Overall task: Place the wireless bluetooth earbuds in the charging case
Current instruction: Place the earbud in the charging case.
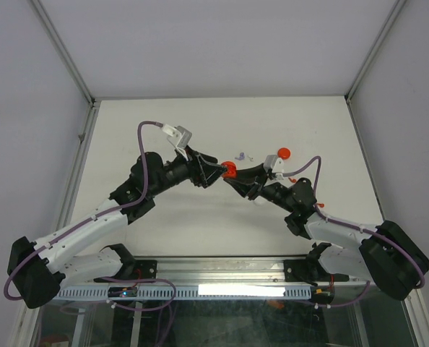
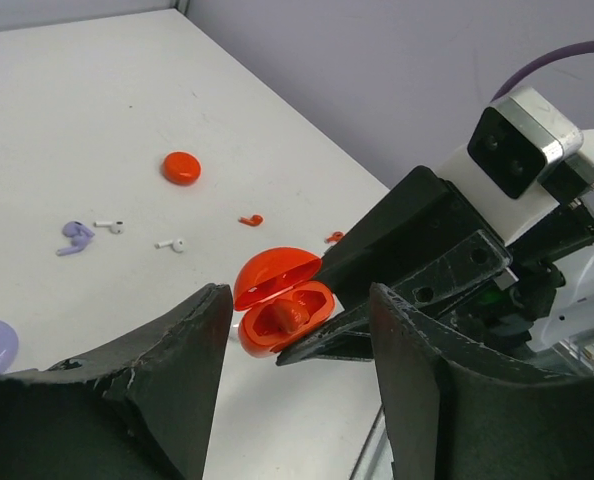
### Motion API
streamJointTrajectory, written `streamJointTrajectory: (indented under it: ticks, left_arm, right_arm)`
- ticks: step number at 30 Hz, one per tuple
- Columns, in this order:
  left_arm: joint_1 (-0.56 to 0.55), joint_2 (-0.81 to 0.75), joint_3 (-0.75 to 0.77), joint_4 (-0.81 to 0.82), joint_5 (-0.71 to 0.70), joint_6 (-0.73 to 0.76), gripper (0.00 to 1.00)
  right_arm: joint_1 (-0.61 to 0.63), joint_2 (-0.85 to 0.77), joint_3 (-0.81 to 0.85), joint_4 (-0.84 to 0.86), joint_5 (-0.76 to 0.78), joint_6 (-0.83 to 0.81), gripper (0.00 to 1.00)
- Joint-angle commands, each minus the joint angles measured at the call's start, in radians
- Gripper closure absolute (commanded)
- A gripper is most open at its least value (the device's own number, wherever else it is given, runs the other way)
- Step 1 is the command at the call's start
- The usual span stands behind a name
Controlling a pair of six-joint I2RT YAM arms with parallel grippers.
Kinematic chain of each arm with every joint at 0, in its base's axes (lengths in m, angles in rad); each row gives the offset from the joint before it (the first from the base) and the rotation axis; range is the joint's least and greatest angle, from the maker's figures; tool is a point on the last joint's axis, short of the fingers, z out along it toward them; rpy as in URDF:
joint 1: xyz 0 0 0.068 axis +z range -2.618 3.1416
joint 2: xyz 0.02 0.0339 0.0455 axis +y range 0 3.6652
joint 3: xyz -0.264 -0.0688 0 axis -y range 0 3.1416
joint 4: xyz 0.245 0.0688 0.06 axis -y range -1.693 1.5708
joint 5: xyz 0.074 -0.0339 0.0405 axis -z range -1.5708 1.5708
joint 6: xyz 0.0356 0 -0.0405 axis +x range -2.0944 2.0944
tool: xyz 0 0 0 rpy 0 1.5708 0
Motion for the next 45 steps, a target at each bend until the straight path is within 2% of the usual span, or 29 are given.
streamJointTrajectory:
  ticks: [1, 12, 29, 45]
  left_arm:
    - [0.013, -0.012, 0.028, 0.022, 0.143, -0.051, 0.43]
    - [0.013, 0.012, 0.045, -0.022, 0.167, -0.083, 0.55]
    - [0.013, 0.052, 0.089, -0.078, 0.146, -0.071, 0.53]
    - [0.006, 0.084, 0.122, -0.076, 0.247, -0.023, 0.55]
  right_arm:
    - [-0.003, -0.028, 0.048, 0.030, -0.038, 0.019, 1.00]
    - [-0.005, -0.029, 0.050, 0.028, -0.039, 0.023, 1.00]
    - [-0.005, -0.031, 0.060, 0.017, -0.062, 0.022, 1.00]
    - [-0.005, -0.030, 0.062, 0.012, -0.075, 0.015, 1.00]
